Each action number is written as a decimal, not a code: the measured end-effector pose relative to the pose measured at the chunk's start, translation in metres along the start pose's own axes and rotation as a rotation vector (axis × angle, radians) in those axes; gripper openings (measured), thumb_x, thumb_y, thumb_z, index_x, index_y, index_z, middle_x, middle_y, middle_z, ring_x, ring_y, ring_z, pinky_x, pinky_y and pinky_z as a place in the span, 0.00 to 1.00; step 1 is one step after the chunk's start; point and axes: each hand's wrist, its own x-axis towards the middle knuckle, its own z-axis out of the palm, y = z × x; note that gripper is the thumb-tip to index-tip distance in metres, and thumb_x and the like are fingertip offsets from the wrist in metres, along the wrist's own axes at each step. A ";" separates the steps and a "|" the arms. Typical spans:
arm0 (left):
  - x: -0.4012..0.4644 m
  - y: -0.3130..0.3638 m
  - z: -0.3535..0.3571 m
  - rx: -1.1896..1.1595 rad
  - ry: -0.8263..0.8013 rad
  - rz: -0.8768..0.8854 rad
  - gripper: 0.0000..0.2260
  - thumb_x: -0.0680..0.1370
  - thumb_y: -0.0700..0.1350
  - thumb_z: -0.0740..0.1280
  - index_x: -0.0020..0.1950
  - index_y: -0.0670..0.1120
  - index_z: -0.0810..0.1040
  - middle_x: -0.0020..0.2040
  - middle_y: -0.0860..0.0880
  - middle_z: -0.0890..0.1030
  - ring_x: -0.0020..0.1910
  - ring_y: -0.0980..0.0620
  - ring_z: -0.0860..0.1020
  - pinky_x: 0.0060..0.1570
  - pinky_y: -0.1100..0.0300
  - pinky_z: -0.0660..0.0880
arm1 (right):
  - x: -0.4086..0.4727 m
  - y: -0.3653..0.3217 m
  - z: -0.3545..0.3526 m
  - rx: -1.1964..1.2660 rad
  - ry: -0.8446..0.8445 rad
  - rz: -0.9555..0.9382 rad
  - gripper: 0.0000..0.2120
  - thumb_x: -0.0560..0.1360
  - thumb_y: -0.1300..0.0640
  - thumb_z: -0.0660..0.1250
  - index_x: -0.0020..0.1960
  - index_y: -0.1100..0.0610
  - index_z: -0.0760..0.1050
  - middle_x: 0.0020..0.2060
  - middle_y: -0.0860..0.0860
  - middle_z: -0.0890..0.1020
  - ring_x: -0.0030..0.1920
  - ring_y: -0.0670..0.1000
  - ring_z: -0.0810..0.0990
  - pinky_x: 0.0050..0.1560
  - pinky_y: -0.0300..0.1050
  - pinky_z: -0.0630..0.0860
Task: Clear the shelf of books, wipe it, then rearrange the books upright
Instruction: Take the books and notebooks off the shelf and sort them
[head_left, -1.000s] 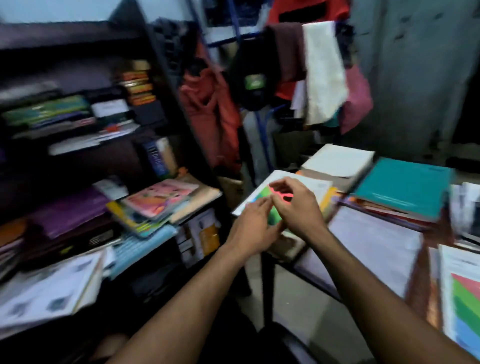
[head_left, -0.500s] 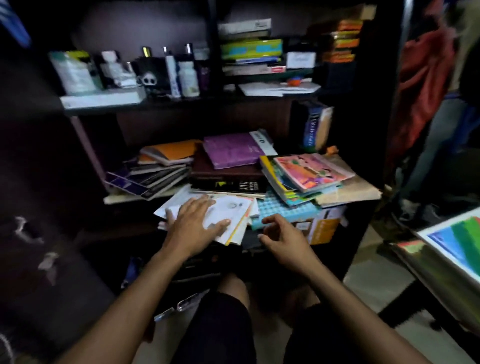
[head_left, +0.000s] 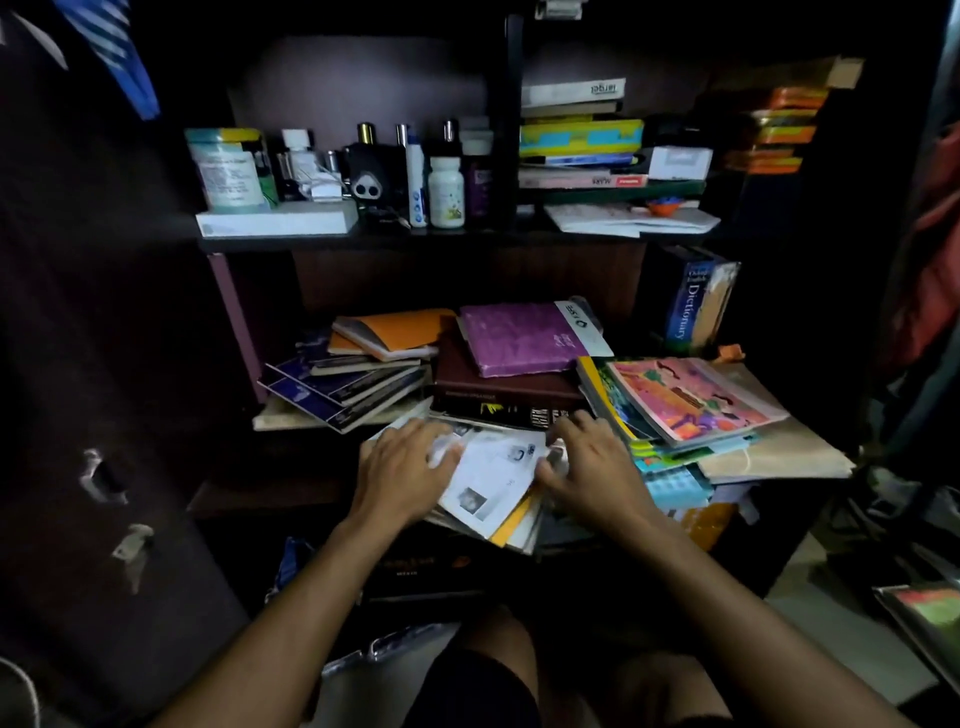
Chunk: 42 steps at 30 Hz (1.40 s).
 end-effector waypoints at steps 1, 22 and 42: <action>0.010 0.002 -0.002 -0.034 0.064 -0.010 0.17 0.80 0.60 0.60 0.66 0.56 0.75 0.64 0.52 0.76 0.64 0.46 0.74 0.63 0.49 0.66 | 0.008 0.004 0.002 0.013 0.019 -0.036 0.15 0.76 0.46 0.65 0.58 0.54 0.72 0.53 0.51 0.73 0.54 0.55 0.71 0.54 0.52 0.70; 0.169 0.070 -0.001 -0.547 0.147 -0.455 0.54 0.65 0.58 0.82 0.82 0.45 0.54 0.75 0.41 0.70 0.72 0.40 0.71 0.68 0.47 0.72 | 0.021 0.036 0.047 0.100 0.070 -0.026 0.22 0.80 0.41 0.54 0.69 0.43 0.76 0.61 0.54 0.70 0.67 0.57 0.66 0.67 0.55 0.68; -0.056 0.106 -0.034 -1.605 0.314 -0.368 0.15 0.79 0.39 0.70 0.65 0.45 0.75 0.62 0.42 0.82 0.56 0.45 0.82 0.58 0.42 0.79 | -0.055 -0.041 -0.048 1.767 0.262 0.614 0.25 0.82 0.38 0.56 0.72 0.53 0.70 0.57 0.55 0.83 0.53 0.57 0.82 0.54 0.56 0.79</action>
